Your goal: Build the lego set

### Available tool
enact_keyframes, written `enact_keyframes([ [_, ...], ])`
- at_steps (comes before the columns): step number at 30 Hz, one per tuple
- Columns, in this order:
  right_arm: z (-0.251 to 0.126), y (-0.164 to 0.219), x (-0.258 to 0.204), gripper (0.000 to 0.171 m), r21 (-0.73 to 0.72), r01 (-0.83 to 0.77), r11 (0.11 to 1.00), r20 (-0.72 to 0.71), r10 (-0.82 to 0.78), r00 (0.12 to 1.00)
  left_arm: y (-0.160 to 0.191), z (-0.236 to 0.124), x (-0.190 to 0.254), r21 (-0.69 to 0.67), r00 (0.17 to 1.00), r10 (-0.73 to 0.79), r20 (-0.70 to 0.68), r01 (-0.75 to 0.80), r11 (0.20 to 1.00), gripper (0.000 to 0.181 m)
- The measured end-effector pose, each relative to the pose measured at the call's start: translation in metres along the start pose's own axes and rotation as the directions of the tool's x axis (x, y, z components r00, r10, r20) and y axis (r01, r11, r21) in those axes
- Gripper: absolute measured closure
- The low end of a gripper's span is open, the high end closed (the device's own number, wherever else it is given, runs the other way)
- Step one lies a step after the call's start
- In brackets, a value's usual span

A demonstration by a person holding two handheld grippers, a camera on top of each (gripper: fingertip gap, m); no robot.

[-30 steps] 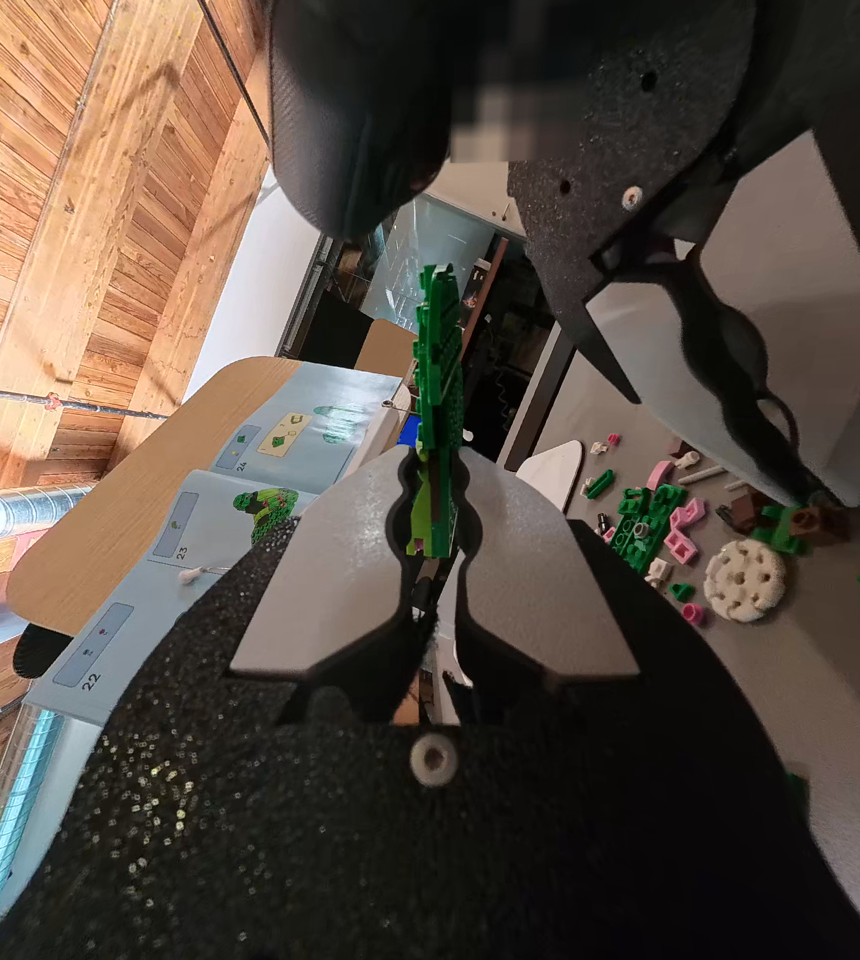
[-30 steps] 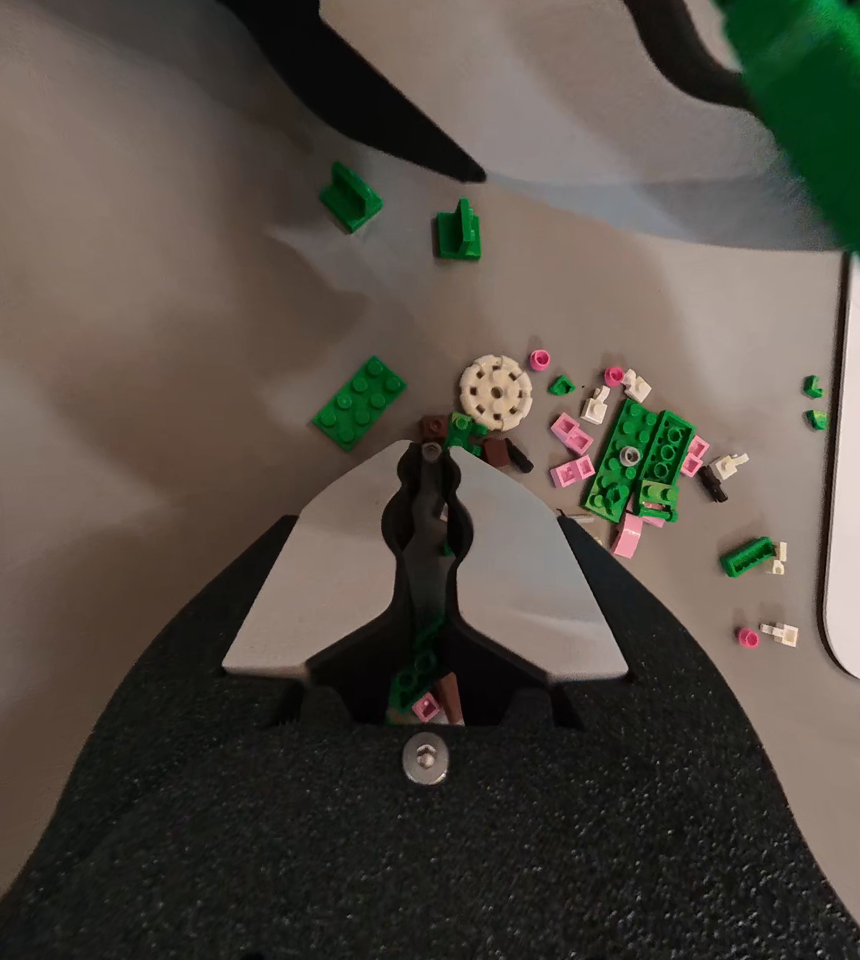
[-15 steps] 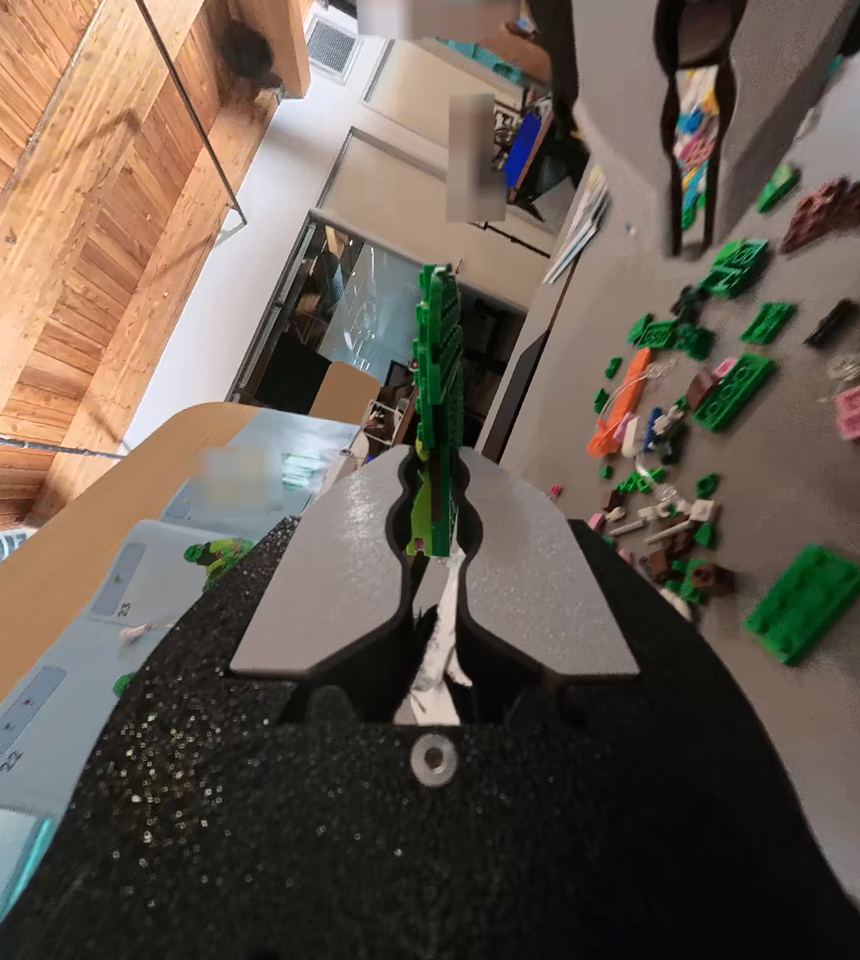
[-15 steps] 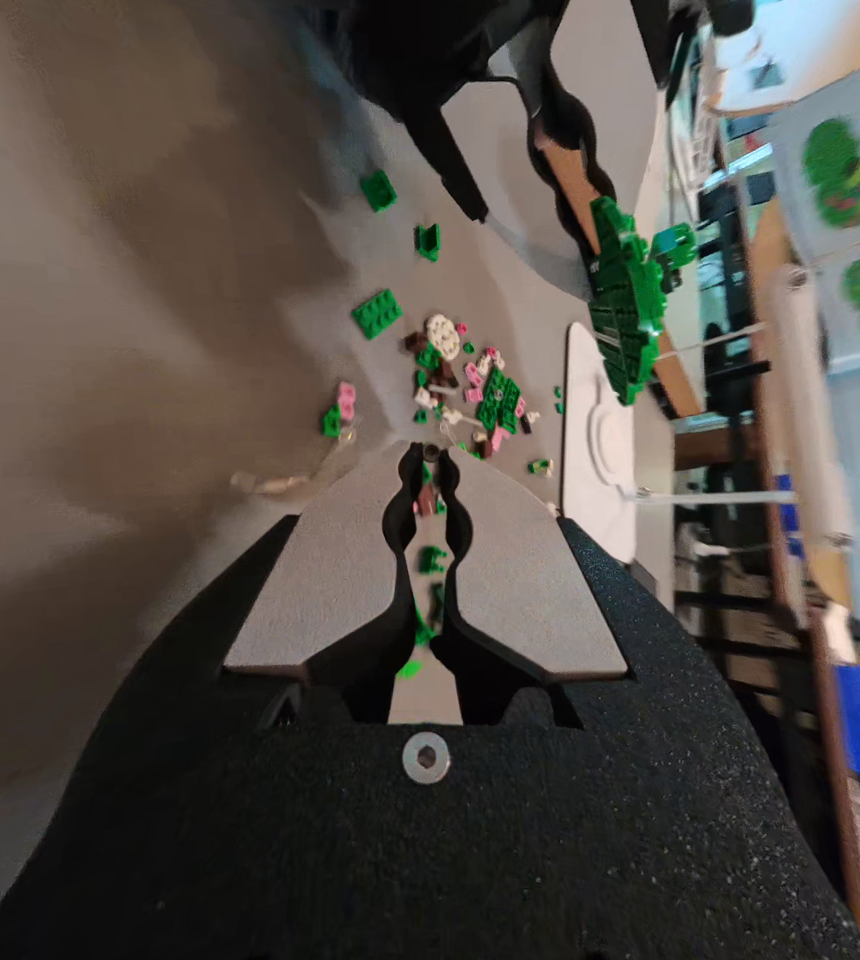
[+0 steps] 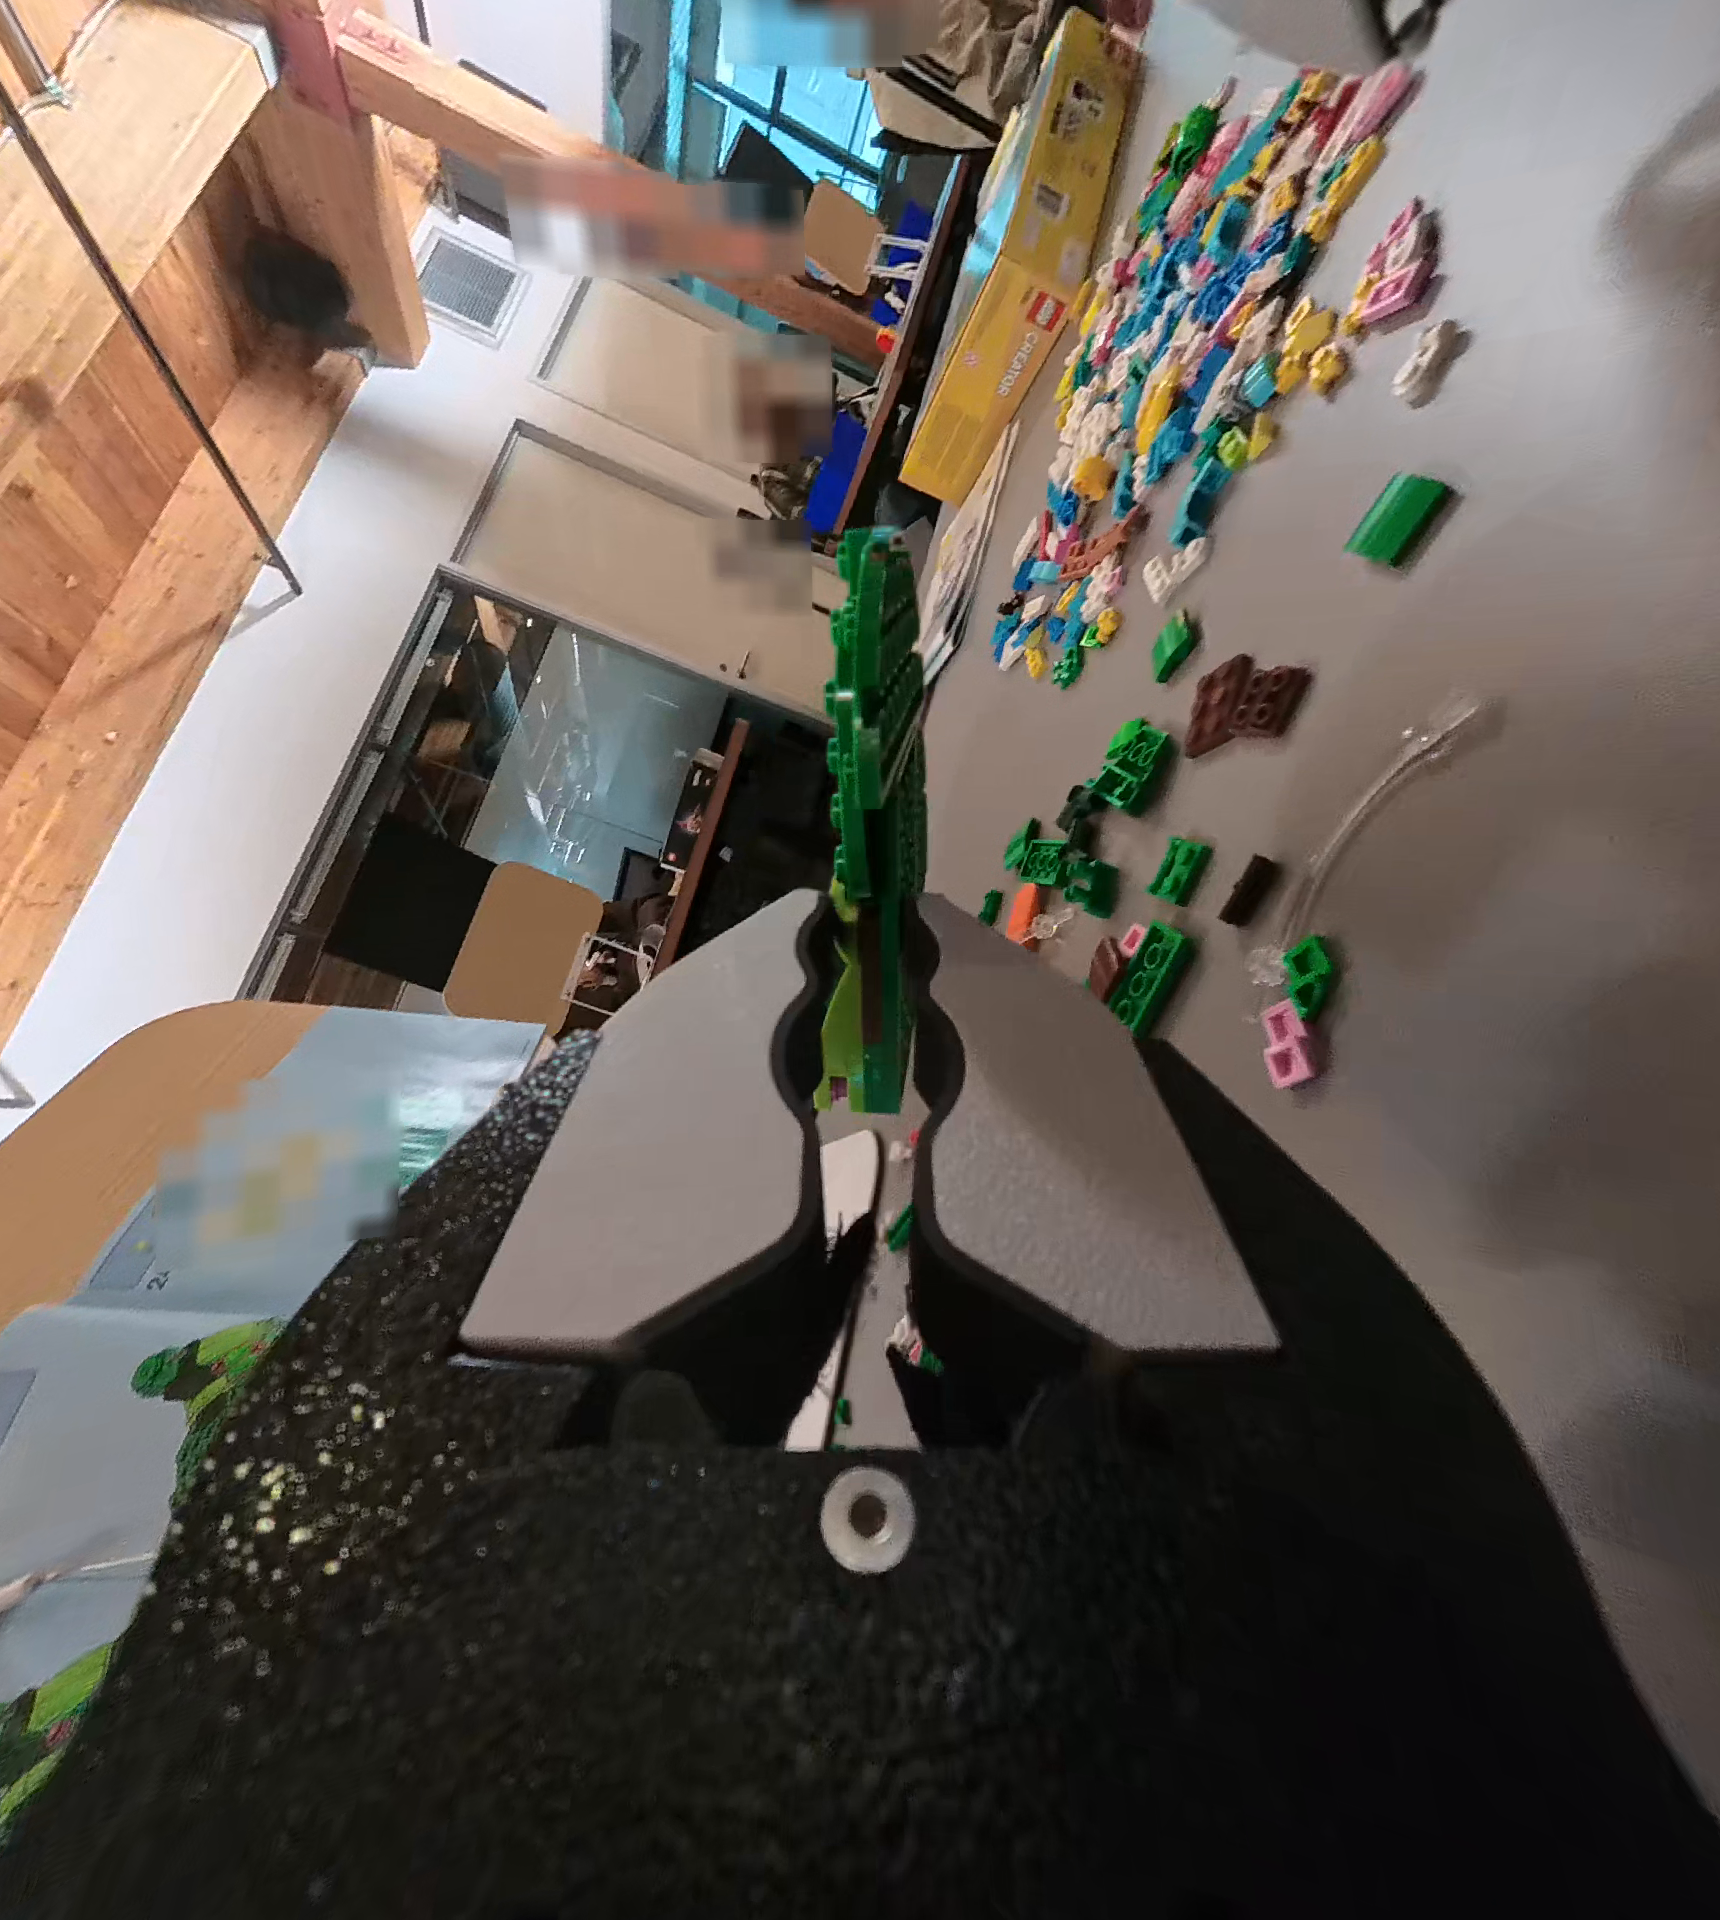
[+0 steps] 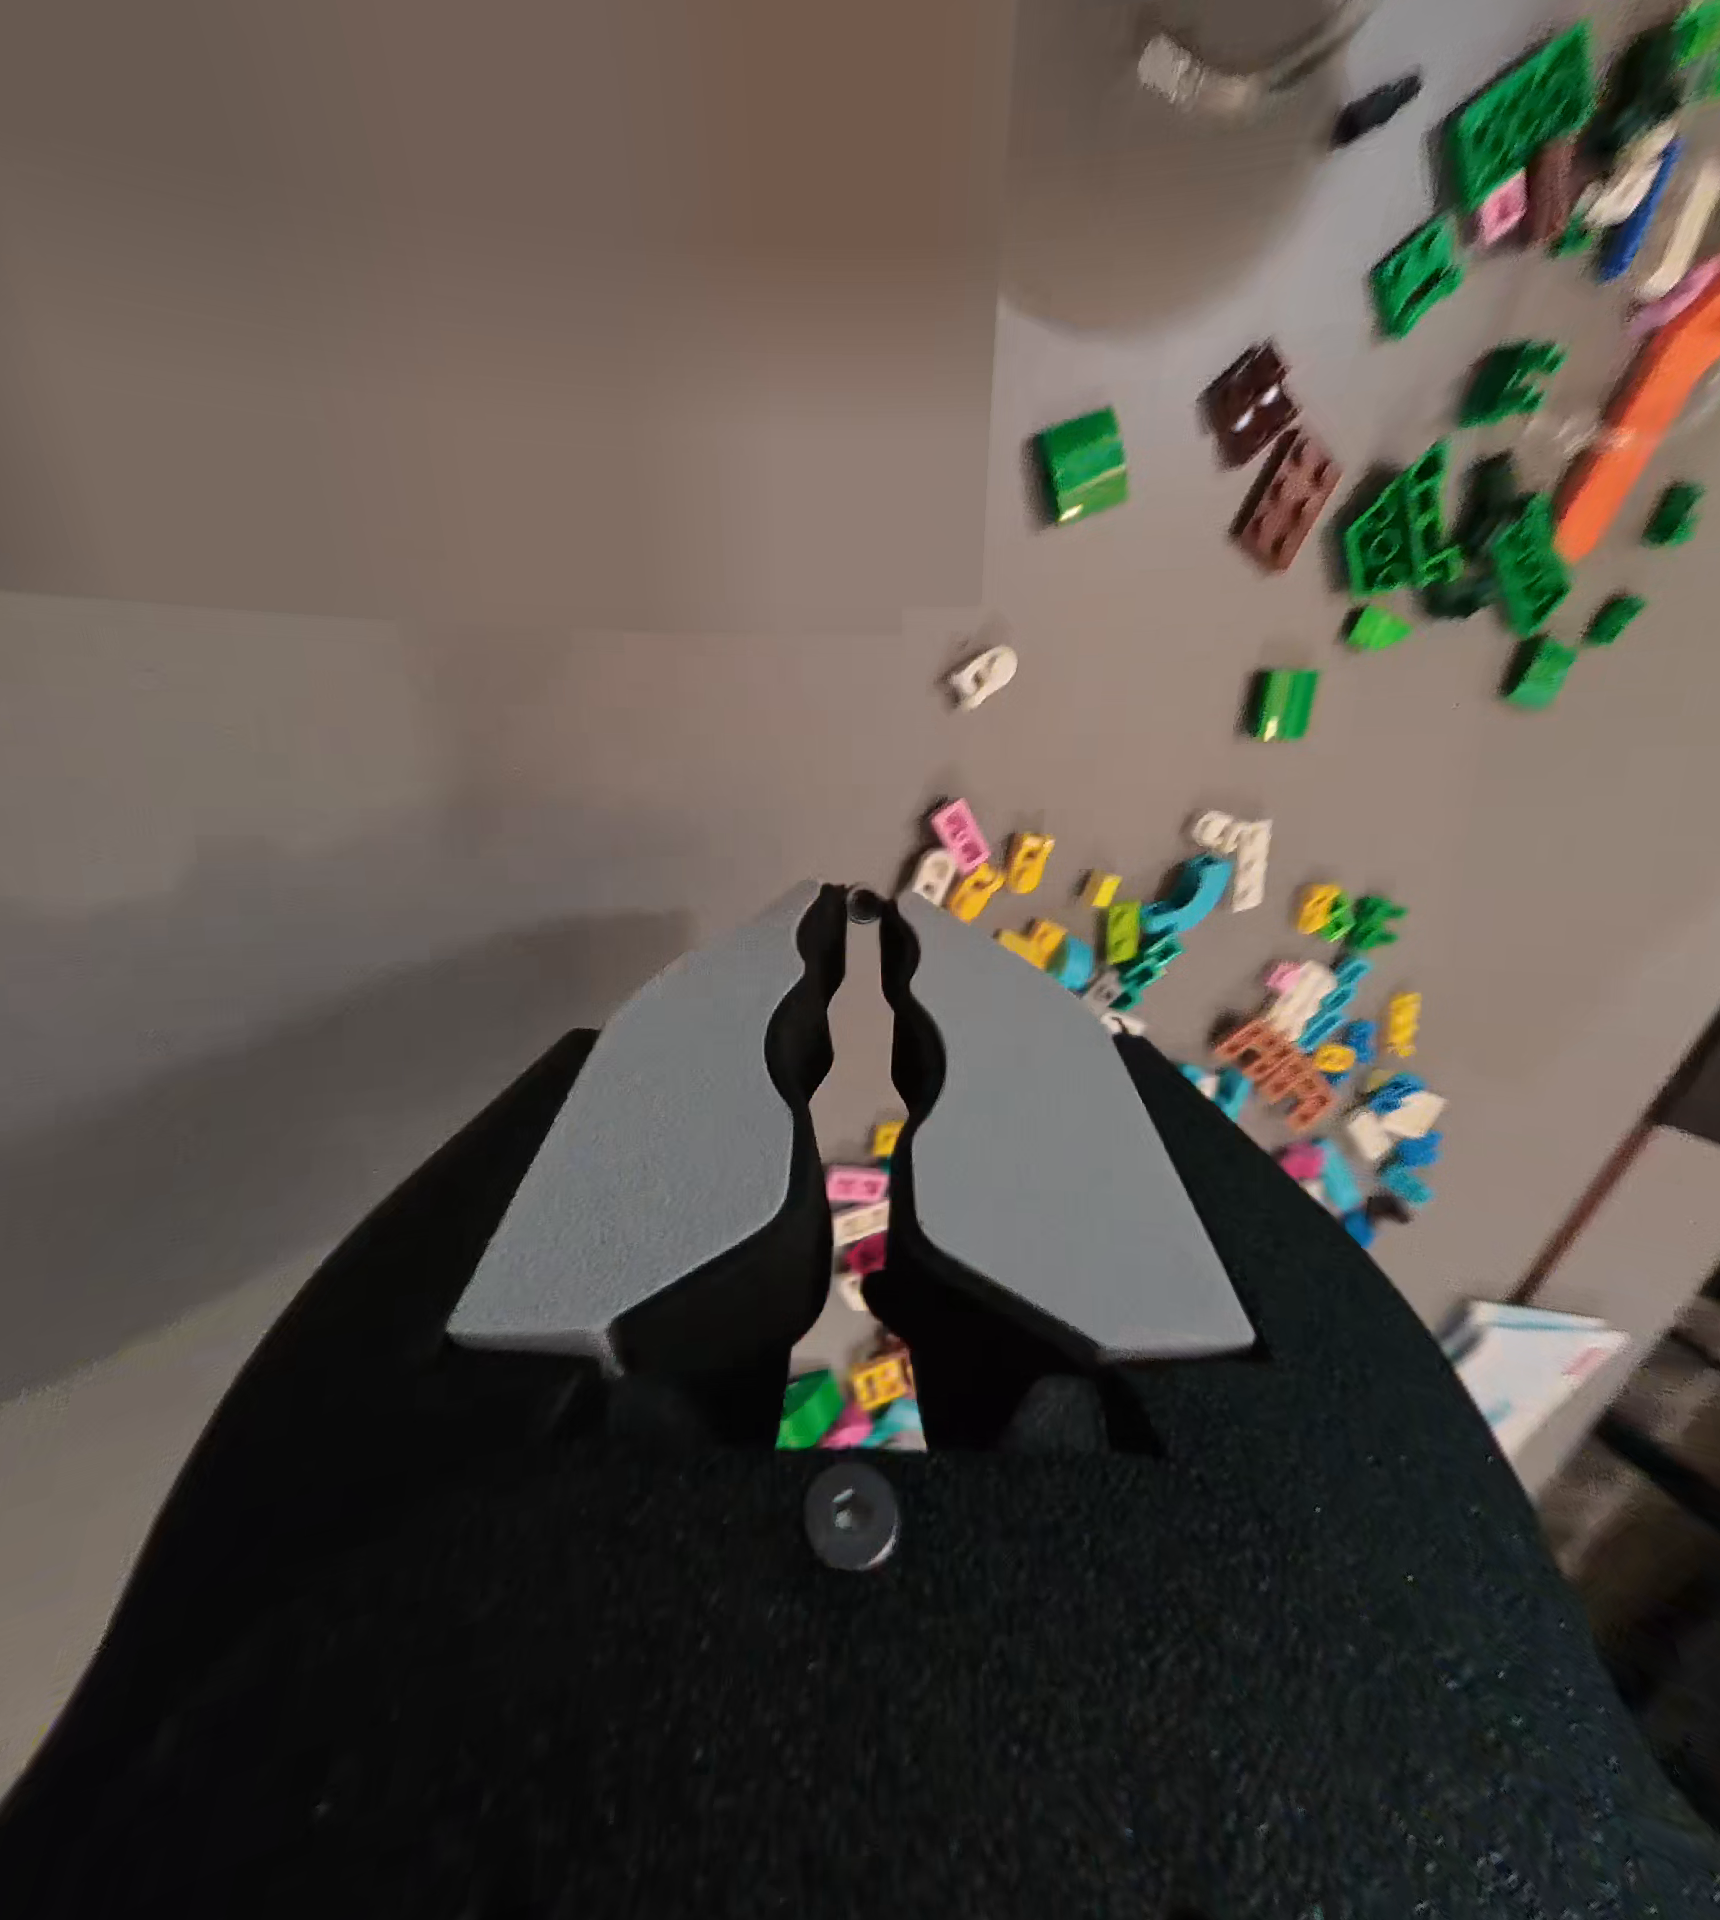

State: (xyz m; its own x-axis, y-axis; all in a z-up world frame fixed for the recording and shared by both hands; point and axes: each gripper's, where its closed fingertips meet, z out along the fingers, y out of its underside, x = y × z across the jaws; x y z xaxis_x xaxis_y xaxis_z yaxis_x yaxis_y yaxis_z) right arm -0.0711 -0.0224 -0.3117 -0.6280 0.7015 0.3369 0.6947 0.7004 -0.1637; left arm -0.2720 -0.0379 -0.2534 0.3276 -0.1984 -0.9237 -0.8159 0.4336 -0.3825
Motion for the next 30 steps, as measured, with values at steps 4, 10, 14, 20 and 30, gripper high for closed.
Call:
enact_keyframes([
  [4, 0.001, 0.011, -0.013, 0.165, 0.037, -0.086, 0.996, 0.074, 0.083, 0.994, -0.002, 0.001, 0.004, 0.005, 1.0, 0.005, -0.02, -0.005, 1.0, 0.17],
  [10, 0.011, 0.017, -0.022, 0.165, 0.094, -0.195, 0.976, 0.145, 0.18, 0.973, -0.005, 0.002, 0.011, 0.012, 0.999, 0.002, -0.049, -0.002, 1.0, 0.17],
  [14, 0.017, 0.019, -0.023, 0.165, 0.12, -0.234, 0.965, 0.162, 0.213, 0.964, -0.007, 0.003, 0.018, 0.015, 0.997, 0.015, -0.076, -0.014, 1.0, 0.17],
  [20, 0.014, 0.02, -0.022, 0.159, 0.199, -0.359, 0.912, 0.176, 0.327, 0.929, -0.008, 0.003, 0.021, 0.014, 0.996, 0.007, -0.092, -0.006, 1.0, 0.17],
  [30, 0.006, 0.026, -0.02, 0.165, 0.315, -0.767, 0.559, 0.286, 0.715, 0.638, -0.012, 0.003, 0.026, 0.023, 0.994, 0.017, -0.111, -0.014, 1.0, 0.17],
])
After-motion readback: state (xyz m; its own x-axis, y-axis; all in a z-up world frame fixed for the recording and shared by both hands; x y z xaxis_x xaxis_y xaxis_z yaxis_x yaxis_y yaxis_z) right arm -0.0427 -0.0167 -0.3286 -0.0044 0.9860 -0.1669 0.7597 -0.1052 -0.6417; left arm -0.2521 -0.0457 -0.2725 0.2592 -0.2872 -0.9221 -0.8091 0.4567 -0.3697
